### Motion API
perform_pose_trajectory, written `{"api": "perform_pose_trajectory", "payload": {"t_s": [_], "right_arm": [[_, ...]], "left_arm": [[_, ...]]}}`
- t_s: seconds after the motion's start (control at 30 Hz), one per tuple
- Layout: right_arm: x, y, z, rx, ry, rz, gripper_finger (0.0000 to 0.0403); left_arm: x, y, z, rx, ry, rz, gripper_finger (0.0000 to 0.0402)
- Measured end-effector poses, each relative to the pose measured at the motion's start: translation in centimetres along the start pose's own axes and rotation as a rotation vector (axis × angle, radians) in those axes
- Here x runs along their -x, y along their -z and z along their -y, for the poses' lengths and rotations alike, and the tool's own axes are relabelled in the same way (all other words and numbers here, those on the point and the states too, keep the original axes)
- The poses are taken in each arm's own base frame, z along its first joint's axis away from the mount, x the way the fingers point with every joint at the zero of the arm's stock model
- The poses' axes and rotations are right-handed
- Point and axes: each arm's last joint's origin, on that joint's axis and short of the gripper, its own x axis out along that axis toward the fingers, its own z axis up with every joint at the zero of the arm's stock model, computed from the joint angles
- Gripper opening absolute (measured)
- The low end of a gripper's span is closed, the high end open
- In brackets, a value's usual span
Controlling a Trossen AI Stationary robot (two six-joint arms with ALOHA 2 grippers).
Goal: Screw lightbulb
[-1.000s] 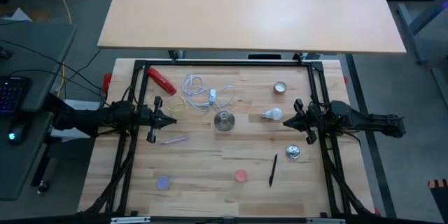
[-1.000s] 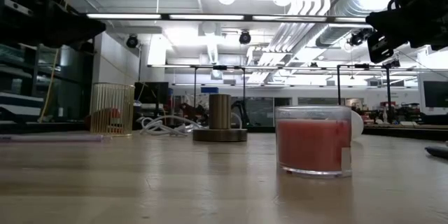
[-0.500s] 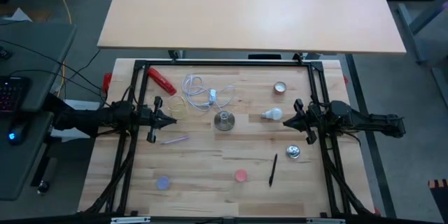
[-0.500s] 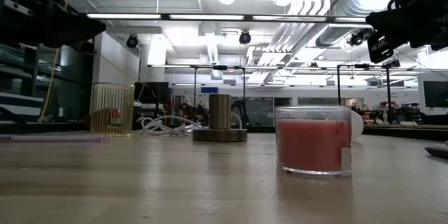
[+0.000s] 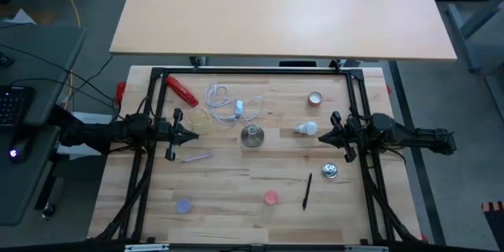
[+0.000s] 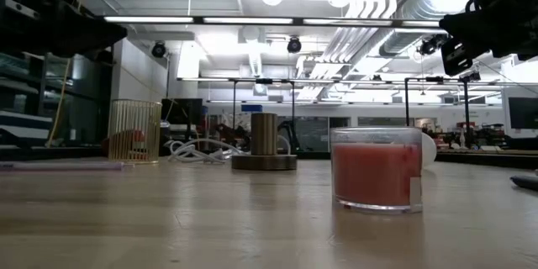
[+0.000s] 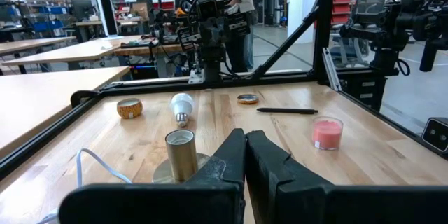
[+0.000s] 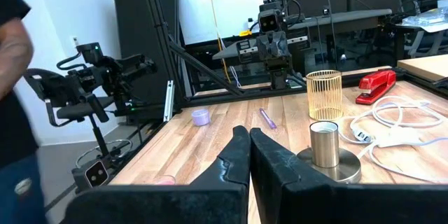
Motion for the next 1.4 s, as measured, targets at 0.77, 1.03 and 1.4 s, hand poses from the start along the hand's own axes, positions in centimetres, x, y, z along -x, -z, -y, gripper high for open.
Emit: {"api": "perform_pose_trajectory", "payload": {"t_s": [0.77,1.03,1.4], "right_arm": [[0.0,-0.01,0.0,0.0,0.0,0.0,0.0],[0.0,-0.07,0.0,-0.005,0.002,0.009,0.0],[0.0,-0.16,-0.01,-0.232,0.0,0.018,0.0]], "left_arm": [[0.0,-0.01,0.0,0.0,0.0,0.0,0.0],[0.0,0.0,0.0,0.0,0.0,0.0,0.0],[0.0,-0.01,0.0,0.0,0.0,0.0,0.0]]}}
